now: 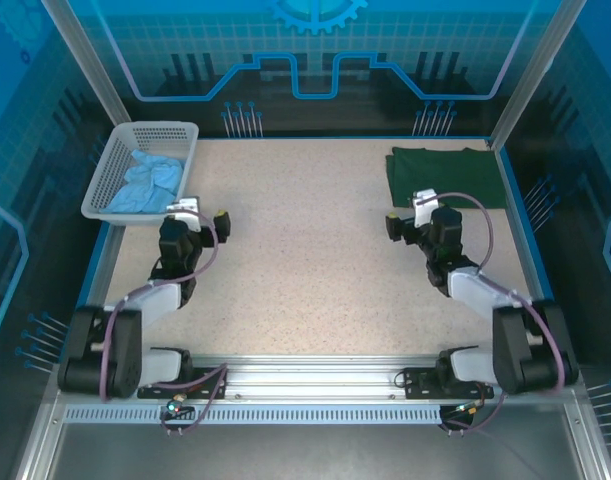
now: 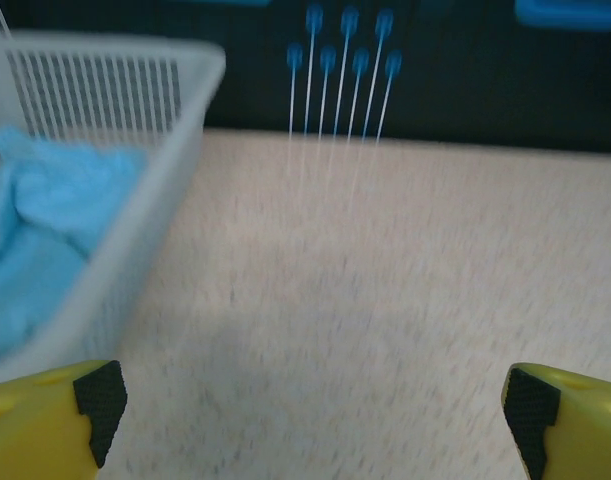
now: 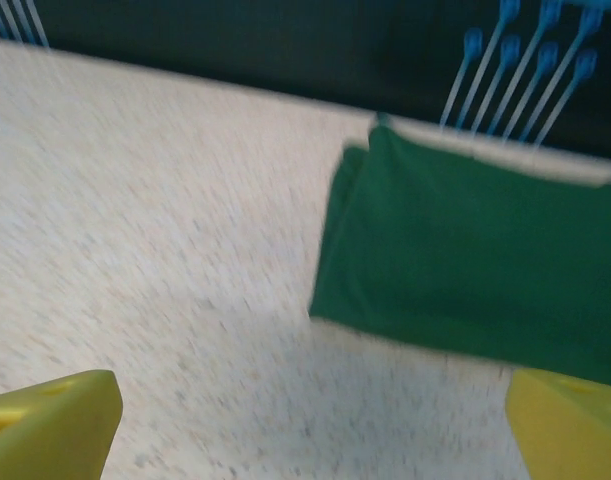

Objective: Fold and stack the t-shirts

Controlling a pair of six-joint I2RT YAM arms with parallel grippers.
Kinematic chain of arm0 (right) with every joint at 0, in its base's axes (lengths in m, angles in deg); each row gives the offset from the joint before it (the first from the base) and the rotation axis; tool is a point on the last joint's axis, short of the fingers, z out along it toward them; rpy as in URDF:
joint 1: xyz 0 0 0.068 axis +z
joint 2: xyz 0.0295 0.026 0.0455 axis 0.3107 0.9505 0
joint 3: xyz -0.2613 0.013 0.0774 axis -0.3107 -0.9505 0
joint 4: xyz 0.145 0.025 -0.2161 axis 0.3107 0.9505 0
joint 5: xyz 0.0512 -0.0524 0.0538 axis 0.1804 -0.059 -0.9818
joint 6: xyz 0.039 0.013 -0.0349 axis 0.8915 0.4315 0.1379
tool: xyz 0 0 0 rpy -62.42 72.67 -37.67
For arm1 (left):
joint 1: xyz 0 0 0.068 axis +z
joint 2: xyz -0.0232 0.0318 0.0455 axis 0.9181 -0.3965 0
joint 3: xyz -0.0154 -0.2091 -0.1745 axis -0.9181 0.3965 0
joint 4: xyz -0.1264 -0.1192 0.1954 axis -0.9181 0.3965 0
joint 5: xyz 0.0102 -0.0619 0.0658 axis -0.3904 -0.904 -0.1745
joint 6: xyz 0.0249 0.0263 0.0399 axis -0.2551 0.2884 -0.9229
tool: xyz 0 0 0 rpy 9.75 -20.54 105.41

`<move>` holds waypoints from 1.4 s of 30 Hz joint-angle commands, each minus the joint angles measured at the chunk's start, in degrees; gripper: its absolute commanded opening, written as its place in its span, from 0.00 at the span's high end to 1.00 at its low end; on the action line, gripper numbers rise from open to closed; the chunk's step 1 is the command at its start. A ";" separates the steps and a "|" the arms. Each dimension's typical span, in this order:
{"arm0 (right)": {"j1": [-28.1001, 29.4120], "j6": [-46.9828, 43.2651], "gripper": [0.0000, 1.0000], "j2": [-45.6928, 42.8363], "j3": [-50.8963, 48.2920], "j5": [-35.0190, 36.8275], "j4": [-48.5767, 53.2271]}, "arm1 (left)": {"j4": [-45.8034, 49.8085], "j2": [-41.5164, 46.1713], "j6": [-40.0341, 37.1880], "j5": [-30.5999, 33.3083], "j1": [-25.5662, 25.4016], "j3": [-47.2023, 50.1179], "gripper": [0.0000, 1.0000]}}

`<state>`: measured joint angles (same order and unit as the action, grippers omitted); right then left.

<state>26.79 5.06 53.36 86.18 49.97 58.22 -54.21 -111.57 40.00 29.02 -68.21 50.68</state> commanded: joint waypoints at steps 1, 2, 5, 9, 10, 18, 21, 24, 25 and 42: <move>1.95 1.15 0.00 -9.03 1.18 0.12 9.46 | 4.01 7.84 6.36 2.63 -1.33 -2.96 0.01; 2.11 3.62 0.00 -11.75 1.47 0.45 12.53 | 6.16 9.93 9.38 2.05 -1.34 -4.18 0.01; 1.91 11.41 0.00 -18.58 2.48 1.59 19.24 | 13.56 13.37 17.29 0.46 -1.26 -8.99 0.01; 1.00 18.52 0.00 -25.47 3.62 -3.00 25.40 | 26.35 15.09 26.31 -0.76 1.65 -17.06 0.01; 0.57 22.11 0.00 -26.69 4.01 -1.96 27.69 | 28.89 15.09 27.50 -1.75 2.90 -19.01 0.01; -5.57 37.88 0.00 -28.93 -0.48 -14.51 25.42 | 44.14 5.53 28.48 -2.29 6.30 -35.87 0.01; -0.09 35.94 0.00 -22.29 2.79 -15.71 27.21 | 54.54 -3.01 29.02 0.62 7.04 -45.54 0.01; 8.64 32.38 0.00 -14.39 6.31 -14.05 27.86 | 63.51 -12.42 29.87 1.17 8.38 -54.57 0.01; 12.18 30.85 0.00 -11.69 7.75 -12.73 28.39 | 66.23 -15.88 29.93 1.28 8.86 -57.67 0.01; 30.67 25.76 0.05 17.71 23.32 -20.99 28.92 | 84.09 -52.10 29.31 0.04 15.62 -86.14 0.04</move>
<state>57.81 31.73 70.30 107.38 31.96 86.31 25.70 -160.83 68.83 29.76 -53.32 -31.98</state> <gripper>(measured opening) 0.957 0.962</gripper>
